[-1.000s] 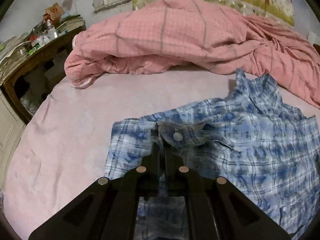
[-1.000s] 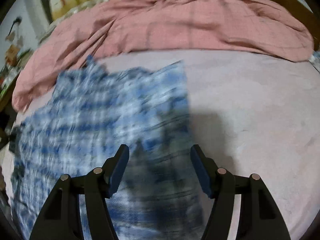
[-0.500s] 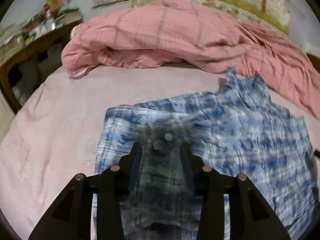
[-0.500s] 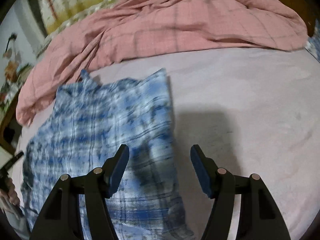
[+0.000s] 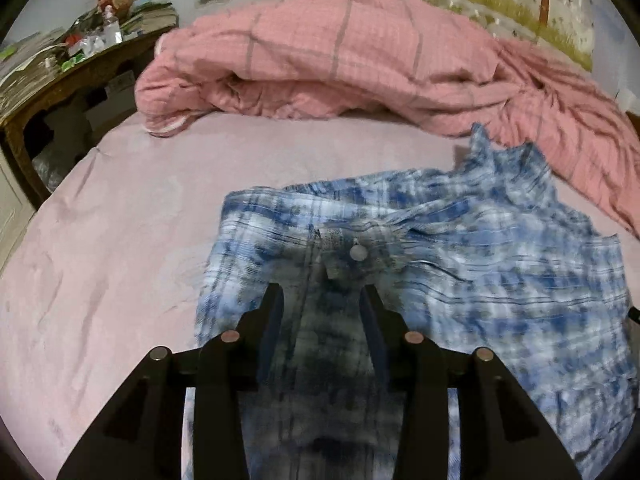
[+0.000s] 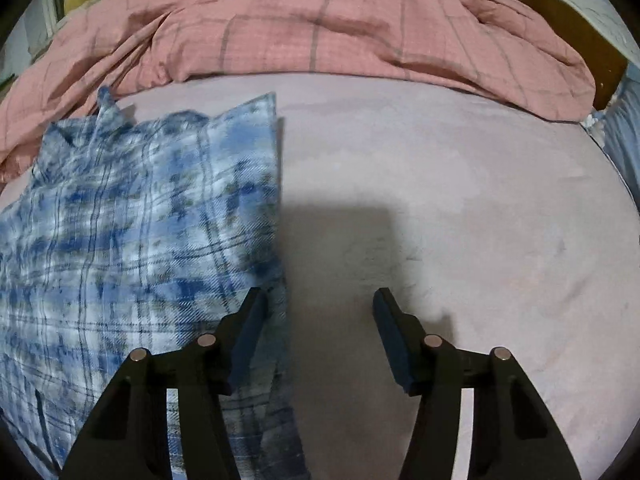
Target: Fold large clothes
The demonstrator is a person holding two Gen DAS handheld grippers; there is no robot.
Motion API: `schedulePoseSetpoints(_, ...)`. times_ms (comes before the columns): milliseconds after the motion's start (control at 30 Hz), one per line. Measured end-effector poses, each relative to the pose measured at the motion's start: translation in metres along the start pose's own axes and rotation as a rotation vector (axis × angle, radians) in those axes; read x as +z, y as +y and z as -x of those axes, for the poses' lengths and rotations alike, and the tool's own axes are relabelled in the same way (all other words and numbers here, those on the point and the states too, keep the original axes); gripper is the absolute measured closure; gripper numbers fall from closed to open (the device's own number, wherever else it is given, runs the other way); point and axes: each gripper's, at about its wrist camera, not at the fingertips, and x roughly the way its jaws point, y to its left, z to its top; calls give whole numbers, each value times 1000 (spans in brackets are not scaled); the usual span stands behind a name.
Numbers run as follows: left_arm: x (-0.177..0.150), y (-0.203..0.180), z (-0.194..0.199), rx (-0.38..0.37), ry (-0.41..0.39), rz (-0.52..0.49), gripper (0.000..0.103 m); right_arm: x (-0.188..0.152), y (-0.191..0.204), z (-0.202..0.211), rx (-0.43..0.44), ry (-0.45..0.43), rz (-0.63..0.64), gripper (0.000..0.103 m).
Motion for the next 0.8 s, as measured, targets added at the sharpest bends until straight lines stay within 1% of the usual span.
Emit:
schedulePoseSetpoints(33,-2,1,12,-14,-21,4,64,2,-6,8,-35,-30,-3,50)
schedulePoseSetpoints(67,-5,3,29,-32,-52,14,64,3,-10,18,-40,-53,-8,50)
schedulePoseSetpoints(133,-11,4,64,-70,-96,19,64,2,-23,52,25,-118,-46,50)
schedulePoseSetpoints(167,-15,3,81,-82,-120,11,64,-1,-28,73,72,-149,-71,50)
schedulePoseSetpoints(200,-21,2,106,-94,-166,-1,64,-5,-30,93,109,-179,-83,50)
schedulePoseSetpoints(233,-27,1,129,-103,-207,-13,64,-11,-29,124,145,-225,-82,50)
schedulePoseSetpoints(267,-33,0,151,-112,-244,-21,64,-18,-27,144,161,-257,-76,50)
schedulePoseSetpoints(333,-48,-1,192,-142,-310,-29,63,-44,-16,200,190,-345,-33,50)
schedulePoseSetpoints(367,-55,-2,211,-153,-336,-38,61,-56,-14,220,201,-377,-14,50)
schedulePoseSetpoints(400,-62,-2,226,-157,-356,-46,57,-69,-12,240,215,-407,6,50)
schedulePoseSetpoints(433,-71,-2,241,-156,-372,-53,51,-85,-13,263,234,-437,28,49)
schedulePoseSetpoints(467,-81,-1,255,-155,-381,-65,48,-97,-14,277,246,-451,36,47)
schedulePoseSetpoints(500,-90,0,263,-146,-386,-80,43,-116,-15,295,251,-473,49,43)
schedulePoseSetpoints(567,-117,3,275,-98,-409,-112,34,-144,-12,314,235,-501,89,38)
schedulePoseSetpoints(600,-132,5,277,-76,-413,-123,27,-160,-11,319,222,-507,112,37)
schedulePoseSetpoints(633,-144,8,276,-69,-403,-122,24,-176,-10,320,203,-498,129,37)
schedulePoseSetpoints(667,-156,12,272,-84,-383,-117,23,-190,-11,318,186,-478,131,37)
schedulePoseSetpoints(733,-171,22,259,-119,-336,-94,21,-212,-17,308,186,-436,105,37)
schedulePoseSetpoints(767,-176,26,251,-121,-307,-74,21,-220,-22,301,184,-410,82,37)
schedulePoseSetpoints(800,-179,33,238,-127,-259,-45,21,-226,-29,292,175,-374,50,37)
